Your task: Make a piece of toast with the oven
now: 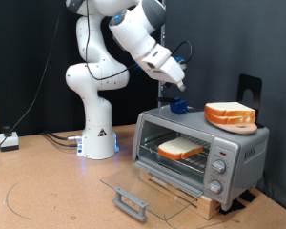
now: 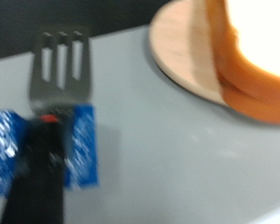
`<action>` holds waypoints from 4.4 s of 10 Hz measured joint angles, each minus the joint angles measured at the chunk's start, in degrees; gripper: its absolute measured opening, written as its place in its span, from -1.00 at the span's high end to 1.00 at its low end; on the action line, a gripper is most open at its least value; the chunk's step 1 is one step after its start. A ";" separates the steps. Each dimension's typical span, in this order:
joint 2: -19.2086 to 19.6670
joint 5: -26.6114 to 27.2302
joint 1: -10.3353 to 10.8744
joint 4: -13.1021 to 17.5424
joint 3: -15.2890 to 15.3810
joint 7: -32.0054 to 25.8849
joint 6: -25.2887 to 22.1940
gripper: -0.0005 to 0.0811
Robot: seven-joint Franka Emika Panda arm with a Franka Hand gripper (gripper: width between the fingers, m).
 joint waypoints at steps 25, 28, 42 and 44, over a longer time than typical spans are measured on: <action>21.00 -5.91 -16.21 14.28 -16.03 50.43 -18.79 -0.99; 22.07 -8.14 -17.49 14.51 -17.53 49.02 -18.30 -0.99; 43.37 -26.14 -20.28 27.02 -23.25 39.06 -20.43 -0.99; 48.11 -26.94 -20.27 29.01 -23.05 40.77 -18.78 -0.99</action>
